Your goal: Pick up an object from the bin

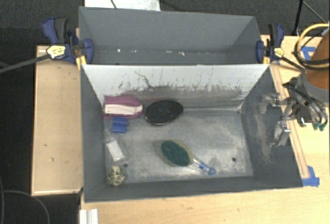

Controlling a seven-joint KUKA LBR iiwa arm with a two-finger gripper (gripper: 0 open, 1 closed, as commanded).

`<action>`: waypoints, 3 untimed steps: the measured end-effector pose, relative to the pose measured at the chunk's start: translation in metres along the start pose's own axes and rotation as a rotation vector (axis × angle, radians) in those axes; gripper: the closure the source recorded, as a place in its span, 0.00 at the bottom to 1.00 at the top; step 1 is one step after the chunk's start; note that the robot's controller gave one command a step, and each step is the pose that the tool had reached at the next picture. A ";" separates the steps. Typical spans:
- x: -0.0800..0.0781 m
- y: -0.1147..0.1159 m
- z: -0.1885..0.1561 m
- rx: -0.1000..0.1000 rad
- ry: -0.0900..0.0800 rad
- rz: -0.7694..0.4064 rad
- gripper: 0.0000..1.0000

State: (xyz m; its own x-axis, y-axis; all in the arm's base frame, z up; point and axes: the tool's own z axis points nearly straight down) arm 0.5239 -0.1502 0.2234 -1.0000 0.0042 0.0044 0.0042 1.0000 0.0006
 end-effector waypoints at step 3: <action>0.041 0.199 0.141 -0.003 -0.011 -0.400 0.00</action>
Offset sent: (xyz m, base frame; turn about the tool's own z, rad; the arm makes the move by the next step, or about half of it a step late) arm -0.0270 0.0327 -0.1443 -0.2004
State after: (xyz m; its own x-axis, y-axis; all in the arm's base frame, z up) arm 0.4830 0.0492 0.0826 -0.9226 -0.3857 -0.0079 -0.3858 0.9226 0.0030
